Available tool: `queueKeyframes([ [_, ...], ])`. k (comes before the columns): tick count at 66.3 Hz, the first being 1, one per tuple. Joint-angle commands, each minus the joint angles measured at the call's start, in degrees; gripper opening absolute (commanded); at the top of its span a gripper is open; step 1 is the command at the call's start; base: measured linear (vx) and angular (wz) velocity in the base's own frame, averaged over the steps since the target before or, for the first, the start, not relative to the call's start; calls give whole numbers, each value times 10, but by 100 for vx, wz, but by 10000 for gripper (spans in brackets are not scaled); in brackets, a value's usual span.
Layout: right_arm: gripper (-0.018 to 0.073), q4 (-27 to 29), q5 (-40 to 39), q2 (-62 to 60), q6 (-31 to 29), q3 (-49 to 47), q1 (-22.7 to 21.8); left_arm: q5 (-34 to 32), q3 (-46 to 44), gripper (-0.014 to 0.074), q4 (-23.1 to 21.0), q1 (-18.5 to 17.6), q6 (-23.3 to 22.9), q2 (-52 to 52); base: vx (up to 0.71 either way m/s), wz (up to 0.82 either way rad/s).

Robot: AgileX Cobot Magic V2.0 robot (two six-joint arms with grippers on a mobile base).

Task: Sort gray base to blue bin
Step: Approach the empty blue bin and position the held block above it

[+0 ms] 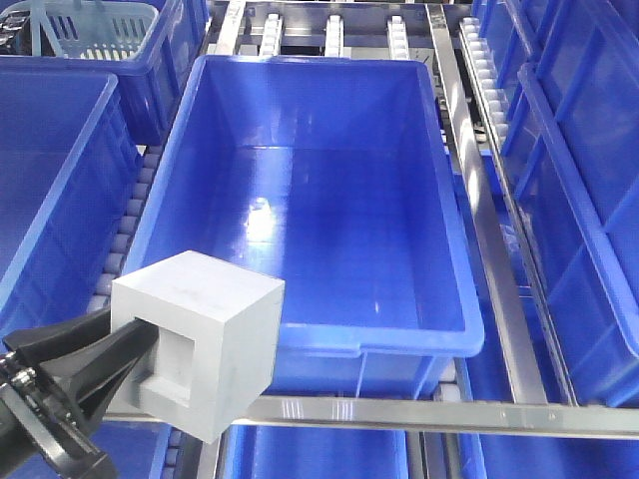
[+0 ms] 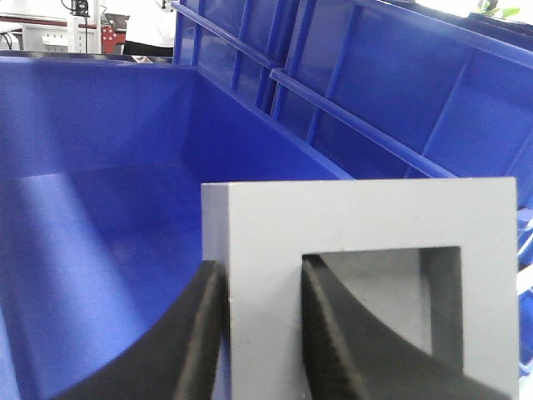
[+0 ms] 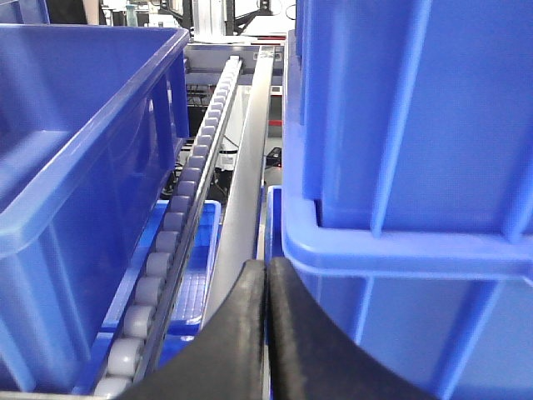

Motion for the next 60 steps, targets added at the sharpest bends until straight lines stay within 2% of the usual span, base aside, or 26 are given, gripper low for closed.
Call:
queueKeyframes([
  [1,-9,-3,-45,-7,-4,9,-2,-64,-19,-6,-2,-2,-2,-5,8,1],
  [60,-9,-3,-45,-7,-4,9,-2,-64,-19,-6,-2,-2,-2,-5,6,-4],
])
